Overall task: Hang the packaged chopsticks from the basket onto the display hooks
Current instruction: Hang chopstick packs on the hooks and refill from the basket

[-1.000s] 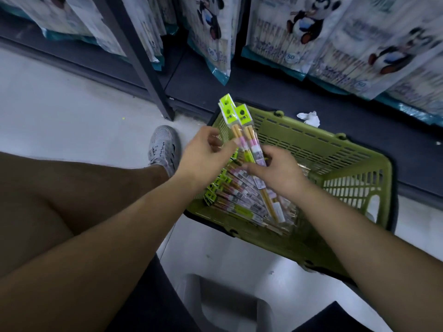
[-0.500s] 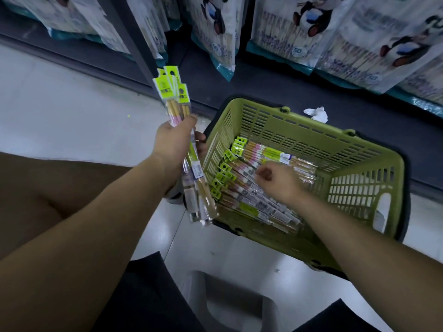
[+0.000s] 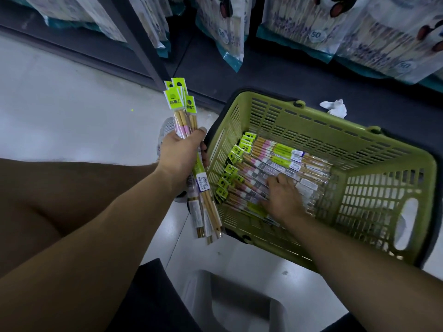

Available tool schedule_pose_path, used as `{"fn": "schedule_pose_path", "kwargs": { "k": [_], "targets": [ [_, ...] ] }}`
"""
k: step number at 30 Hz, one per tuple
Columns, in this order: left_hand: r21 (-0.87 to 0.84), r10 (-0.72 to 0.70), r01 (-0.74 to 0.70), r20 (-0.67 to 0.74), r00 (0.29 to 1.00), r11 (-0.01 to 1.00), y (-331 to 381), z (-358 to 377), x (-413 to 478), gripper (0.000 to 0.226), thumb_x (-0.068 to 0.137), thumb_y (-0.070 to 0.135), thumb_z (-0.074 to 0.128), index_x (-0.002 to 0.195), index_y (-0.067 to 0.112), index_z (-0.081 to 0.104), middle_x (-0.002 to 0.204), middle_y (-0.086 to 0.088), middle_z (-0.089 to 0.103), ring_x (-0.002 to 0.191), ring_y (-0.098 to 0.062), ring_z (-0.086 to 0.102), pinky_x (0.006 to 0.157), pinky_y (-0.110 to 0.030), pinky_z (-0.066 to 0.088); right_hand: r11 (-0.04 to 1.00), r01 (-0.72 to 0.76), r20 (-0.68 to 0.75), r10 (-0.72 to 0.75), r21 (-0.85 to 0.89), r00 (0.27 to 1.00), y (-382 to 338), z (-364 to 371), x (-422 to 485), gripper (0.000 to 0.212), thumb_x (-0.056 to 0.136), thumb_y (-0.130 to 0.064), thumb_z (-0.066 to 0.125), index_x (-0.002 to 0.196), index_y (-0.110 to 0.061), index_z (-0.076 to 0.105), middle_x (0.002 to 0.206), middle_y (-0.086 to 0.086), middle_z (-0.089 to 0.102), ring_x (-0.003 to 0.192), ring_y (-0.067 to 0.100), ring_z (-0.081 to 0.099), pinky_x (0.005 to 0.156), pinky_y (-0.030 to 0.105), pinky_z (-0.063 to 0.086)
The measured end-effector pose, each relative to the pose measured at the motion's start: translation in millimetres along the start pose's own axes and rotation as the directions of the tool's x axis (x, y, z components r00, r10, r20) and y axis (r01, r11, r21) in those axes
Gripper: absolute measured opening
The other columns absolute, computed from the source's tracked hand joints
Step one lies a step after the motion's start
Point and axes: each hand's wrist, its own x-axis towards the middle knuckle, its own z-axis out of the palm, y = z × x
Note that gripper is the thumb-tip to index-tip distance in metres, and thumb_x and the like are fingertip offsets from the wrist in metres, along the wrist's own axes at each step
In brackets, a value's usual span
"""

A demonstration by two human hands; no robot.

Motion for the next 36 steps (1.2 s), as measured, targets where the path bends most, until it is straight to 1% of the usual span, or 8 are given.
{"fn": "schedule_pose_path", "kwargs": {
  "k": [7,15,17,21,26,30,33,36],
  "targets": [
    [0.019,0.03,-0.031,0.026,0.999,0.999,-1.0,0.2,1.5,0.02,0.09,0.024,0.068,0.085,0.007,0.059,0.055,-0.001,0.058,0.043,-0.018,0.055,0.051,-0.031,0.054,0.997,0.003,0.008,-0.004,0.077,1.0,2.4,-1.3,-1.4,0.054,0.098,-0.023,0.063,0.148,-0.012,0.045,0.141,0.013,0.052,0.121,0.034,0.056,0.09,0.037,0.049],
    [0.038,-0.025,0.024,0.008,1.0,0.999,13.4,14.5,-6.2,0.011,0.085,0.018,0.065,0.079,0.012,0.058,0.056,-0.002,0.06,0.046,-0.02,0.056,0.052,-0.032,0.053,0.852,0.004,-0.112,0.064,0.523,0.992,-2.3,-62.7,-8.1,0.013,0.096,-0.027,0.067,0.105,-0.024,0.058,0.084,-0.009,0.061,0.081,0.022,0.063,0.057,0.022,0.039],
    [0.069,-0.007,0.005,0.034,0.999,0.998,21.7,27.0,-13.5,0.011,0.088,0.016,0.064,0.079,0.014,0.06,0.058,0.0,0.062,0.048,-0.015,0.058,0.055,-0.028,0.051,0.767,0.05,-0.163,0.072,0.639,0.984,-15.4,-93.0,-18.6,0.021,0.095,-0.03,0.071,0.11,-0.026,0.056,0.091,-0.013,0.067,0.083,0.013,0.065,0.065,0.018,0.047],
    [0.076,0.034,-0.052,0.217,0.976,0.996,43.0,51.7,-42.8,0.015,0.095,0.028,0.069,0.082,0.021,0.066,0.072,0.009,0.071,0.065,-0.009,0.064,0.059,-0.022,0.045,0.6,0.197,-0.267,0.028,0.775,0.963,-48.5,-156.2,-52.1,0.03,0.094,-0.021,0.073,0.121,-0.02,0.06,0.101,-0.003,0.076,0.09,0.016,0.073,0.086,0.042,0.059],
    [-0.219,0.128,-0.026,0.465,0.876,0.975,82.4,66.1,-90.0,0.031,0.099,0.036,0.066,0.117,0.012,0.073,0.108,-0.01,0.079,0.1,-0.025,0.077,0.085,-0.04,0.063,0.637,0.321,-0.419,0.002,0.7,0.908,-75.0,-220.8,-102.3,0.022,0.094,-0.021,0.072,0.115,-0.017,0.068,0.105,0.002,0.073,0.096,0.019,0.07,0.09,0.046,0.056],
    [-0.373,0.29,-0.101,0.495,0.819,0.922,129.2,70.4,-123.2,0.042,0.086,0.037,0.068,0.115,0.008,0.072,0.102,-0.017,0.078,0.088,-0.026,0.075,0.074,-0.037,0.064,0.751,0.372,-0.552,-0.012,0.545,0.834,-88.8,-265.0,-135.4,0.013,0.097,-0.03,0.067,0.105,-0.02,0.07,0.101,0.01,0.06,0.093,0.021,0.062,0.087,0.041,0.052],
    [-0.445,0.397,-0.165,0.5,0.77,0.88,164.7,69.5,-146.3,0.039,0.081,0.033,0.069,0.112,0.009,0.072,0.098,-0.016,0.077,0.081,-0.026,0.075,0.069,-0.037,0.064,0.731,0.465,-0.654,-0.033,0.5,0.756,-98.4,-300.3,-155.2,0.018,0.095,-0.026,0.069,0.093,-0.044,0.067,0.098,0.0,0.067,0.088,0.007,0.064,0.077,0.023,0.051],
    [-0.465,0.478,-0.25,0.478,0.737,0.849,195.2,65.1,-162.5,0.048,0.082,0.033,0.069,0.121,0.004,0.069,0.11,-0.021,0.076,0.096,-0.038,0.075,0.08,-0.046,0.064,0.612,0.545,-0.695,0.01,0.573,0.719,-104.5,-330.7,-168.9,0.021,0.095,-0.023,0.072,0.103,-0.042,0.071,0.092,-0.011,0.077,0.083,0.004,0.071,0.069,0.016,0.054]
  ]
}}
